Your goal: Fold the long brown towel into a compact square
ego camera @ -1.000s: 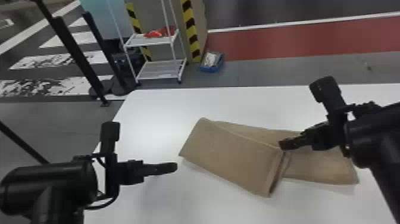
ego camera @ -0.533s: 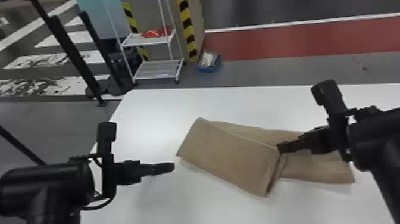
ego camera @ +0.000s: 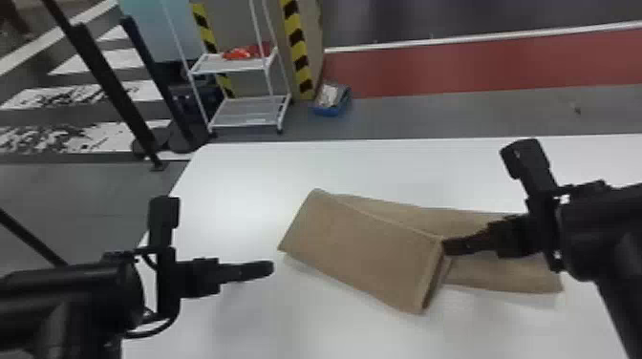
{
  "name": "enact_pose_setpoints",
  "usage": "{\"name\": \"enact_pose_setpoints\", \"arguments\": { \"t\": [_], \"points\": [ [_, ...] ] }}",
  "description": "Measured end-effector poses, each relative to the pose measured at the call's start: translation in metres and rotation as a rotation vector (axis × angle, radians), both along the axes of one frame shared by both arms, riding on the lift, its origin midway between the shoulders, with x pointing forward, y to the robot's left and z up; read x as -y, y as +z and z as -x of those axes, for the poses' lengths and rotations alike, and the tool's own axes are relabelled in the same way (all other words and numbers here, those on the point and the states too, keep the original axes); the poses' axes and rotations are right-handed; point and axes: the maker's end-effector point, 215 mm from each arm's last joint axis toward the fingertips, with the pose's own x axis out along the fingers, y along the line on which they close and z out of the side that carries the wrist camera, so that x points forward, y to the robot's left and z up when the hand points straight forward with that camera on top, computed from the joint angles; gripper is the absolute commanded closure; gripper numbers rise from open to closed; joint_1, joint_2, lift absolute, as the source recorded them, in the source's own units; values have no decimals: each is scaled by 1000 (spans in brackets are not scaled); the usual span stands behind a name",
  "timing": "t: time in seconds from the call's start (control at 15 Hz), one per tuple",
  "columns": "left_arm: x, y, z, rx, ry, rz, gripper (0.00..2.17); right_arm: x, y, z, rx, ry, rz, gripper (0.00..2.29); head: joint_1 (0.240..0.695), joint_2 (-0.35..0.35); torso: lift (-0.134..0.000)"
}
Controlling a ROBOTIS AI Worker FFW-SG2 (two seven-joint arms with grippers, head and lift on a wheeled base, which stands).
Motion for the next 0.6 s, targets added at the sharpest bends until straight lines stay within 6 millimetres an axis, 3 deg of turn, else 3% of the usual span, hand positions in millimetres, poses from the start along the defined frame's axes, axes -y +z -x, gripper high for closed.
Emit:
{"name": "enact_pose_setpoints", "arguments": {
  "t": [0.2, 0.6],
  "points": [
    [2, -2, -2, 4, -7, -2, 100, 5, -3, 0, -7, -14, 3, 238, 695, 249, -125],
    [1, -2, -1, 3, -6, 0, 100, 27, -2, -31, 31, -44, 36, 238, 695, 218, -125]
  ]
}}
